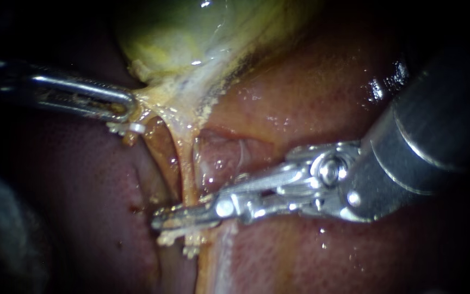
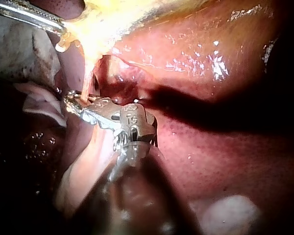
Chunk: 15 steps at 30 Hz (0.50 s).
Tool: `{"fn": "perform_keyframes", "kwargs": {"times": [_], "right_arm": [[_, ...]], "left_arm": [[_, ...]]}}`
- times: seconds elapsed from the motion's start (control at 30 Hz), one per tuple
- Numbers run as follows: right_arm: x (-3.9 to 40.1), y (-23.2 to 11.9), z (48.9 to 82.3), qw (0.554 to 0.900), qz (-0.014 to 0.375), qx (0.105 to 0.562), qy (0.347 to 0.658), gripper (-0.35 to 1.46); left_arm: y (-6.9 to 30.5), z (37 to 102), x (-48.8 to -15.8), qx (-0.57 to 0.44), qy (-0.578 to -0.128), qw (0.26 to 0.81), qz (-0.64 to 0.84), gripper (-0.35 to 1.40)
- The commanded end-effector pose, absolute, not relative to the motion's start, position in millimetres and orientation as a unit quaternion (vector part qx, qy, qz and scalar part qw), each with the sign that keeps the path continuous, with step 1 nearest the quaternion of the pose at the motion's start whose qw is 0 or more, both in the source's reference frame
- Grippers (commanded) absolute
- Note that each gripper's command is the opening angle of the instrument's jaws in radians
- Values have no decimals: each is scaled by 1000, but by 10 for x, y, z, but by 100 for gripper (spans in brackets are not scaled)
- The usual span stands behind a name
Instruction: Going back second clip right tube
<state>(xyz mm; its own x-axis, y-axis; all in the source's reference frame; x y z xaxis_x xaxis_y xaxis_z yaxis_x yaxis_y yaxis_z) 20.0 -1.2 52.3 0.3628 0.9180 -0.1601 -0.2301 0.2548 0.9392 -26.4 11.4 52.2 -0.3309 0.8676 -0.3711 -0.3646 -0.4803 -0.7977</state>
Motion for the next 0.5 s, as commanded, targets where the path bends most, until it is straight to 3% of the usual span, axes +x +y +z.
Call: {"fn": "perform_keyframes", "kwargs": {"times": [0.03,0.1,0.17,0.27,0.5], "right_arm": [[200,-12,523,693,414,448,384,-35],[200,-13,524,692,410,454,384,-33],[201,-16,525,696,398,453,390,-1],[204,-23,533,705,372,441,412,30],[211,-31,555,724,324,409,451,48]], "left_arm": [[114,522,-264,-411,-306,407,756,-35],[114,522,-264,-411,-306,407,756,-35],[114,522,-264,-411,-306,407,756,-35],[114,522,-264,-411,-306,407,756,-35],[114,522,-264,-411,-306,407,756,-35]]}}
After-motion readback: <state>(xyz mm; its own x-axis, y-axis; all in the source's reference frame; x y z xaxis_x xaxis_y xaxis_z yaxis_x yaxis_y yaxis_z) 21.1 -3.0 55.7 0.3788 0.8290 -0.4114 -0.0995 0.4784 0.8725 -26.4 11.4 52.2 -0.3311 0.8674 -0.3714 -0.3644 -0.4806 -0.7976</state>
